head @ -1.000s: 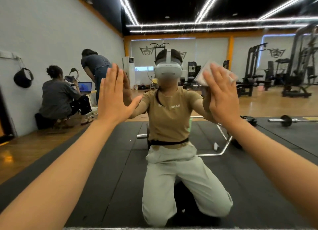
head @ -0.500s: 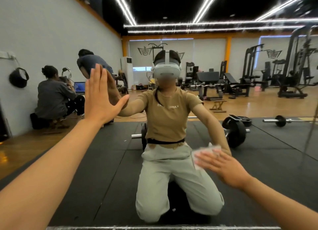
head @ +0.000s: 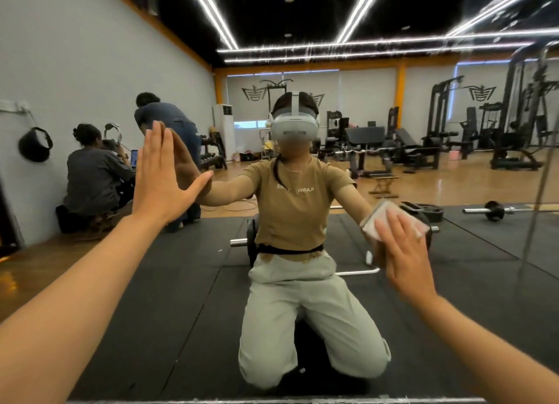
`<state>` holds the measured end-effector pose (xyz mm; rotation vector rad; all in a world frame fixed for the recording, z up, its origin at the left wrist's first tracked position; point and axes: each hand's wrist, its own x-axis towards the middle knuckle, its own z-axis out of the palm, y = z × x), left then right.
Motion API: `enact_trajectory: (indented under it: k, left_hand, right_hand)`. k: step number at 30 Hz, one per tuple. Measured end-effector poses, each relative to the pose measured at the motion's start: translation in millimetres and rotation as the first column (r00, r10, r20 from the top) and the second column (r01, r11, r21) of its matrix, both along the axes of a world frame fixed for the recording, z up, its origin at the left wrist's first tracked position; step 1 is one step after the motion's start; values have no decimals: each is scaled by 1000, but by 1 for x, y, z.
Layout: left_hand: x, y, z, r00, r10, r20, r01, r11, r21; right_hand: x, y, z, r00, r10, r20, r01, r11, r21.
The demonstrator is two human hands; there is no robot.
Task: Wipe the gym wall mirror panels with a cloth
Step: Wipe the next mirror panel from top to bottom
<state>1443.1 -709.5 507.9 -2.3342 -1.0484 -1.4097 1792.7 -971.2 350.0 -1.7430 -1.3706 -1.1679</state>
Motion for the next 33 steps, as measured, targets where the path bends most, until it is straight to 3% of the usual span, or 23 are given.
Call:
enact_trajectory:
  k: [3, 6, 10, 12, 15, 19, 22, 24, 26, 29, 31, 33]
  left_hand:
    - [2, -11, -20, 998, -34, 49, 33, 999, 19]
    - [10, -30, -75, 994, -112, 8, 112, 993, 35]
    - [29, -60, -175, 983, -185, 3, 184, 971, -151]
    - [40, -70, -213, 982, -189, 21, 189, 960, -208]
    - [55, -77, -240, 980, -187, 61, 196, 945, -260]
    - [61, -79, -244, 977, -189, 98, 210, 936, -282]
    - [59, -75, -245, 980, -184, 80, 200, 931, -306]
    - [55, -75, -243, 981, -185, 64, 196, 930, -311]
    - [54, -72, -243, 983, -181, 40, 184, 931, -315]
    - [53, -69, -245, 984, -177, 30, 178, 934, -311]
    - [52, -69, -247, 983, -180, 29, 180, 935, -307]
    - [51, -67, -248, 982, -189, 25, 187, 937, -294]
  right_hand:
    - [8, -31, -90, 990, -9, 144, 51, 956, -290]
    - [20, -54, -139, 948, 2, 318, 180, 823, -539]
    - [36, -58, -129, 940, 45, 338, 179, 778, -602]
    - [34, -50, -106, 964, 61, 260, 88, 846, -526]
    - [24, -28, -40, 996, 63, 60, -51, 984, -172]
    - [10, -1, 31, 987, 106, -123, -86, 984, 154]
    - [4, 15, 6, 983, 138, -118, -108, 967, 232]
    - [-2, 17, -51, 993, 112, -21, -110, 989, 97]
    - [-2, 10, -131, 984, 65, 165, -31, 980, -199]
    - [-1, -16, -231, 887, 134, 442, 180, 781, -598]
    - [-1, -25, -255, 888, 169, 428, 230, 642, -732]
    - [1, -24, -247, 895, 169, 413, 241, 595, -767]
